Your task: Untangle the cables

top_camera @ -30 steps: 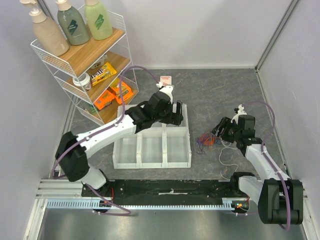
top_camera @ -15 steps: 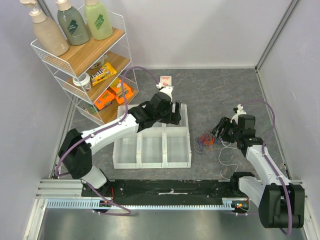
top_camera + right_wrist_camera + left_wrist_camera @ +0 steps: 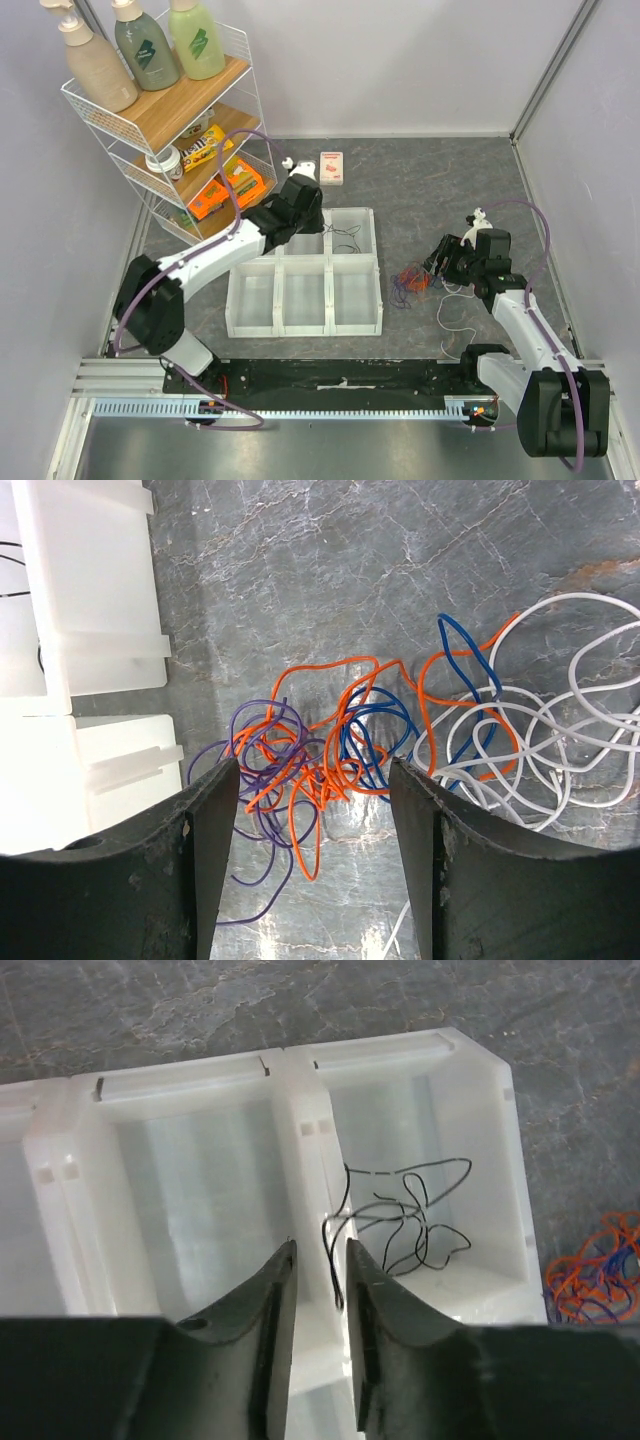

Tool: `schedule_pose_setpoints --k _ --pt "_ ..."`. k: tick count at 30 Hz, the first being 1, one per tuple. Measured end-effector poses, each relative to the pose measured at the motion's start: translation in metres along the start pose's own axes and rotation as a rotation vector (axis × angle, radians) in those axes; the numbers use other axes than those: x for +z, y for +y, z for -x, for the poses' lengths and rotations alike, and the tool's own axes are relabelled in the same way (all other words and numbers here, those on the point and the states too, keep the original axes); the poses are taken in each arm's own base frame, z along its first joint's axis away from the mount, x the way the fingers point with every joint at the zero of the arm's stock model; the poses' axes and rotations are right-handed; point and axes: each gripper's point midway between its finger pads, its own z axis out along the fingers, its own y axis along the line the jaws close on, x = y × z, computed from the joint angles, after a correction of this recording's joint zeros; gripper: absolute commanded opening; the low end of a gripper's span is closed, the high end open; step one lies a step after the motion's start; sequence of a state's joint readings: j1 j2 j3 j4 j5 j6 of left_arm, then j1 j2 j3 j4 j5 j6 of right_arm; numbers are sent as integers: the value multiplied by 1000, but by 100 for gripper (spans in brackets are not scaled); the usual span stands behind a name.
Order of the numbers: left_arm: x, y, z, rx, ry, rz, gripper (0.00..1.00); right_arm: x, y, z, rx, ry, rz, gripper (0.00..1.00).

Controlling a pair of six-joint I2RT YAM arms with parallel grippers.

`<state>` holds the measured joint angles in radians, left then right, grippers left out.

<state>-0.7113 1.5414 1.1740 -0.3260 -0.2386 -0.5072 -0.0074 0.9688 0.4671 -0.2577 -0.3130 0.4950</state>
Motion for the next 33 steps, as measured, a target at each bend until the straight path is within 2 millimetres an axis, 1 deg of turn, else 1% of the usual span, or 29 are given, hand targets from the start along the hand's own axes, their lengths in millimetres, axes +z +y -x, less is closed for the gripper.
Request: schedule_pose_setpoints --k 1,2,4,6,9,11,13,14,15,17,18,19,20,22,23,24,25,27,28,29,30,31,33 --pt "8 2 -2 -7 16 4 4 0 0 0 0 1 0 69" --pt "14 1 -3 -16 29 -1 2 -1 0 0 1 1 1 69" --pt "32 -10 -12 -12 68 -38 2 -3 2 0 1 0 4 69" --pt "46 -21 -25 -4 106 -68 2 -5 3 1 -1 -6 7 69" --pt "64 -36 -49 20 167 -91 2 -8 5 2 -3 -11 15 69" --pt "70 -42 -65 34 199 -91 2 -9 7 0 -2 -5 22 69" --pt "73 -47 -76 43 223 -90 2 -10 7 -2 1 6 27 69" --pt "74 -50 -80 47 230 -91 4 -10 8 -4 2 11 27 69" --pt "75 -52 -82 50 234 -93 13 -10 7 -4 3 14 26 69" --pt "75 -53 -84 54 234 -92 35 -10 7 -6 5 19 24 69" --pt "74 -52 -83 55 230 -93 48 -10 7 -6 6 21 22 69" --pt "72 -53 -81 48 217 -100 56 -10 6 -6 7 22 19 69" --pt "68 -54 -79 39 201 -115 61 -10 5 -7 9 24 15 69" --pt "51 -53 -71 42 169 -129 77 -9 1 -6 19 21 -9 69" --pt "39 -53 -63 38 145 -141 82 -8 -2 -6 27 19 -25 68" --pt "27 -56 -51 33 111 -161 84 -8 -4 -5 36 14 -42 68" --pt "19 -58 -42 31 87 -178 85 -8 -7 -5 43 9 -60 68" --pt "-3 -66 -20 12 15 -228 78 -8 -11 -4 49 2 -84 68" --pt "-14 -70 -11 4 -15 -258 77 -8 -13 -4 50 1 -94 68" --pt "-24 -74 -3 -2 -44 -290 74 -8 -14 -4 50 2 -99 68" --pt "-32 -79 2 -6 -60 -319 68 -8 -14 -5 52 5 -100 68" --pt "-40 -85 5 -4 -76 -351 64 -8 -14 -6 52 9 -96 67" --pt "-51 -104 3 14 -87 -414 61 -9 -11 -8 54 20 -81 67"
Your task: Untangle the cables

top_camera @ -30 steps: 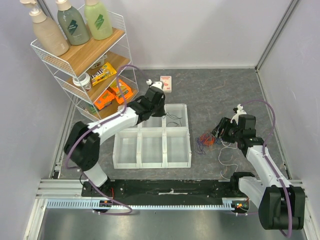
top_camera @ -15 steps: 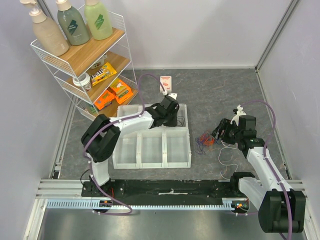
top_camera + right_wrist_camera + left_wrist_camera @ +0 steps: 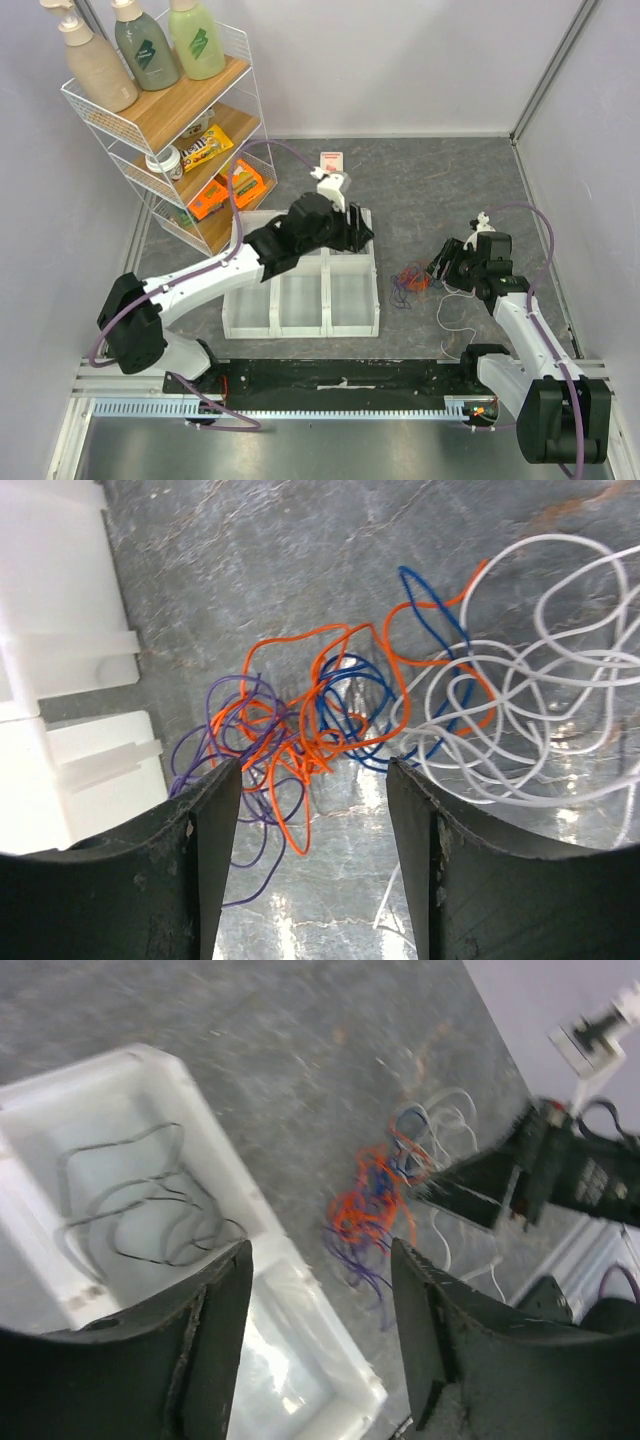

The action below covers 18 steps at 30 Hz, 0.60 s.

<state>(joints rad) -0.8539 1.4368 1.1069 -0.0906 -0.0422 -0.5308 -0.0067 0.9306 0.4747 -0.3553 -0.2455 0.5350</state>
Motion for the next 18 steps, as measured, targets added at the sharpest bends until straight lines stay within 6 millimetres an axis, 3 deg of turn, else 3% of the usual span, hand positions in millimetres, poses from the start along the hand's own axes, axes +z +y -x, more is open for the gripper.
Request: schedule_pose_setpoints --k 5,8,13,18 --pt "1 -52 -46 67 89 -118 61 -3 13 -8 2 42 74 66" --pt "10 -69 -80 101 159 -151 64 -7 23 -15 -10 67 121 66" --pt "35 -65 -145 189 309 -106 58 -15 35 -19 -30 74 177 66" --pt "44 -64 -170 275 353 -58 56 -17 35 -25 -27 102 179 66"
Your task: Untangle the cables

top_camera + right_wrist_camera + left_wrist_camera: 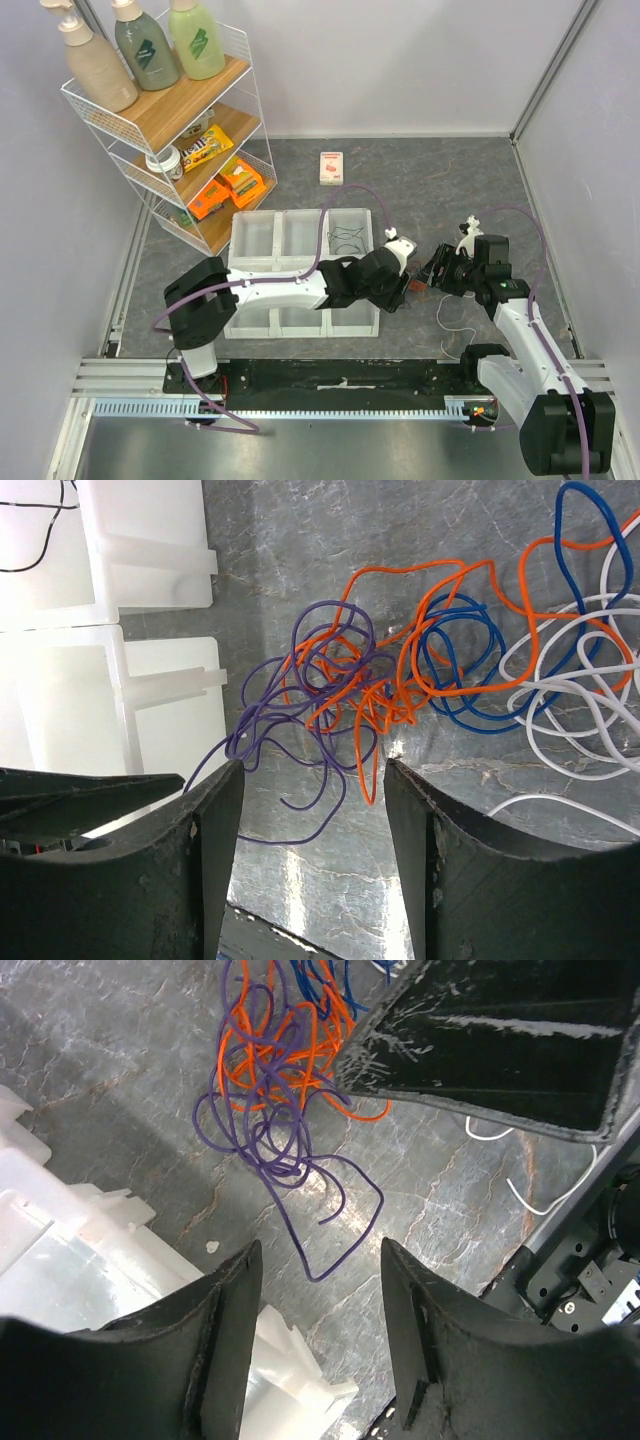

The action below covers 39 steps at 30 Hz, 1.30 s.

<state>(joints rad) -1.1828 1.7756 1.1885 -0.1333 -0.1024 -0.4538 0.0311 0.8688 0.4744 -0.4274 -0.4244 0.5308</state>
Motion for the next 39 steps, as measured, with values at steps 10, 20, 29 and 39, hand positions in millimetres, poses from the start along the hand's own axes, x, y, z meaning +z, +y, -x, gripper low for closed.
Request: schedule_pose_setpoints --k 10,20,29,39 --pt "16 -7 7 37 6 17 14 1 0 -1 1 3 1 75" --pt "15 -6 4 53 26 20 2 7 3 -16 -5 53 20 68" --pt "-17 -40 47 51 -83 -126 2 29 2 -27 63 76 45 64" --pt "-146 -73 105 48 -349 -330 2 65 -46 20 224 -54 -146 53"
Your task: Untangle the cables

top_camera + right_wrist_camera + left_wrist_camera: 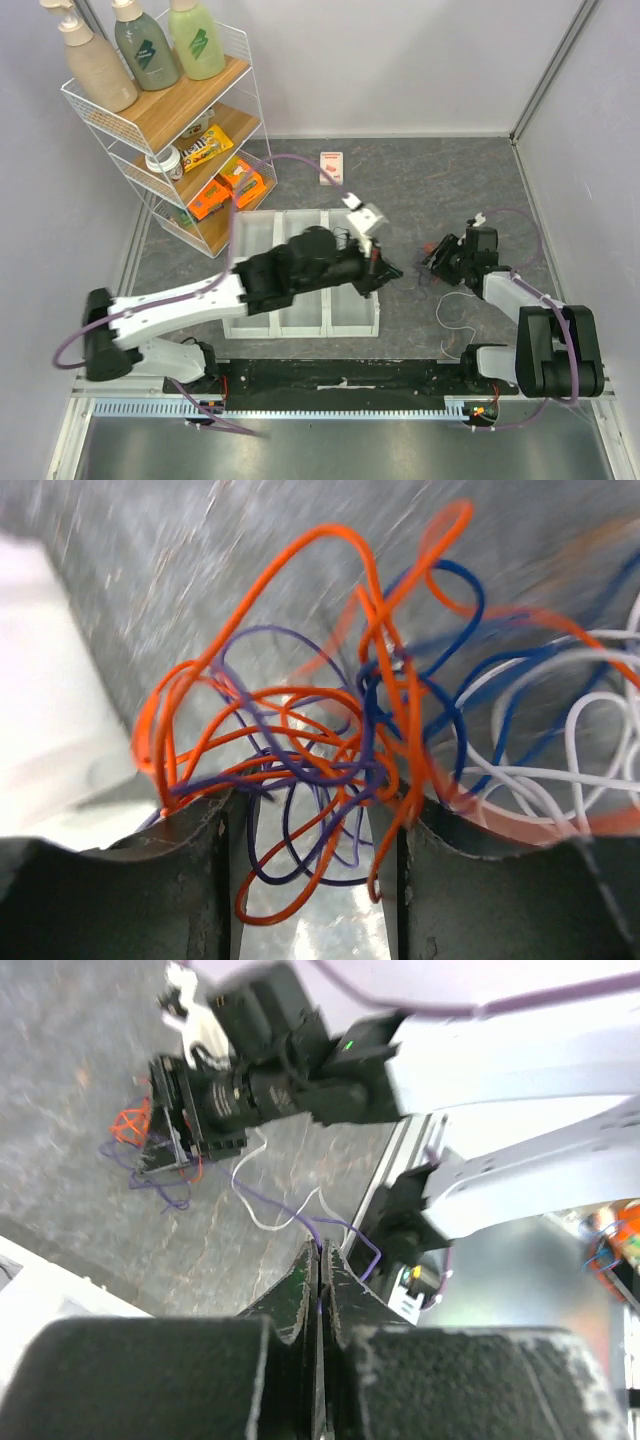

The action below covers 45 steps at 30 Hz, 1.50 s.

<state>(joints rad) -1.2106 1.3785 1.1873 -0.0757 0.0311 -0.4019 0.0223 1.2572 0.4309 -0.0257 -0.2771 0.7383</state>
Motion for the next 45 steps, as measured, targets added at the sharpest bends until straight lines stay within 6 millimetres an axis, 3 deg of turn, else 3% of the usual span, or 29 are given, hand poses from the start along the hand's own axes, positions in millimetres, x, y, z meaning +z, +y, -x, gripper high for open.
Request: schedule_pose_setpoints --k 6,10,14,18,24,27,32,38,42,44,45 --pt "-108 -23 87 13 -315 -27 2 -1 -34 43 50 -128 -140 52" --pt "-162 -23 121 20 -443 7 2 -2 -48 58 55 -151 -197 52" --pt "-193 -22 141 27 -508 38 2 -4 -58 68 61 -166 -225 62" --pt "-195 -21 141 28 -497 50 2 -5 -52 68 17 -149 -192 68" --pt "-163 -7 107 23 -373 93 2 -12 -36 58 -63 -119 -103 72" --pt "-139 6 73 8 -262 131 2 -20 -25 55 -122 -131 -63 76" --pt "-103 34 -3 -32 -34 213 2 -21 -15 45 -180 -119 -18 76" --pt "-87 59 -66 -83 125 294 2 -17 -14 36 -186 -83 -1 74" --pt "-77 75 -86 -89 179 365 2 -17 -13 36 -188 -84 3 72" --pt "-72 82 -95 -84 204 397 11 -18 -13 37 -190 -87 4 72" --pt "-69 86 -100 -80 219 417 28 -18 -12 37 -191 -90 5 72"
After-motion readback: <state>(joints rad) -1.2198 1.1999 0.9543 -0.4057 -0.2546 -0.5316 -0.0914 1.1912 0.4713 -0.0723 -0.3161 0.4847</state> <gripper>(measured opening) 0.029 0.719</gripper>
